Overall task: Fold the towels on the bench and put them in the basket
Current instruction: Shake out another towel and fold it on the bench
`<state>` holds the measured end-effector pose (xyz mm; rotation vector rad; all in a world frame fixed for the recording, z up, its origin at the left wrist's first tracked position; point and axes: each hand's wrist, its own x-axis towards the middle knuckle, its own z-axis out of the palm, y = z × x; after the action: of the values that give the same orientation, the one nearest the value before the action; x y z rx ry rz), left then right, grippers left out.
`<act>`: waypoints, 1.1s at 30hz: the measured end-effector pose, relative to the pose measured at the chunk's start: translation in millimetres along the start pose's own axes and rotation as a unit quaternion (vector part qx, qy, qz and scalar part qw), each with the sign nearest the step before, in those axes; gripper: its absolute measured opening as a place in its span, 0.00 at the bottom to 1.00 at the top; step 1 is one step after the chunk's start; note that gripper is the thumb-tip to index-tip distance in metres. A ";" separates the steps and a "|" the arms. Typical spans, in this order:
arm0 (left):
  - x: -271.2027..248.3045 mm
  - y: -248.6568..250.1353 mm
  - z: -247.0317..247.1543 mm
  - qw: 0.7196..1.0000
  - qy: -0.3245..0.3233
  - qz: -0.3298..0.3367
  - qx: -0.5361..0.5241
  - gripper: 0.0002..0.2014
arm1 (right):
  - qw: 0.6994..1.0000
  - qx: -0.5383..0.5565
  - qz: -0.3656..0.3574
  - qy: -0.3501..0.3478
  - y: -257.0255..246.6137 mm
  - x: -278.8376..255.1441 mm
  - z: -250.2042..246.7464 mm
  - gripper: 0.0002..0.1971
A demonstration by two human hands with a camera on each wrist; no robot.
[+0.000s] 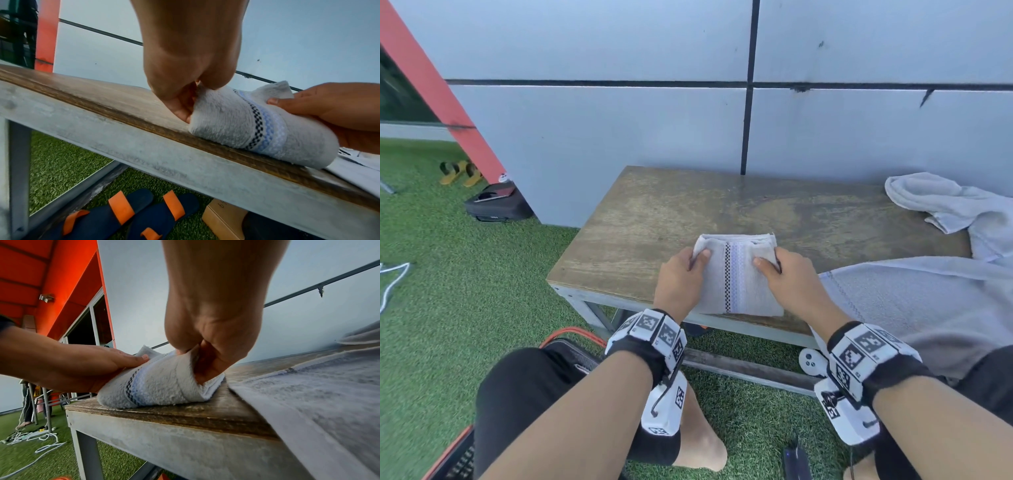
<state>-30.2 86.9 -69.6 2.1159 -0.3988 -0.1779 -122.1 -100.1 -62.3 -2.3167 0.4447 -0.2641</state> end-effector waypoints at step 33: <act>44.7 19.3 42.3 0.942 0.112 0.196 0.250 0.10 | 0.978 -0.156 -0.028 0.137 -0.2 54.5 10.2 0.14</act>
<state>-4.3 28.1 -75.3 2.4580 -0.7797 0.4370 -68.8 -114.8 -66.2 -2.6128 0.5935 -0.5828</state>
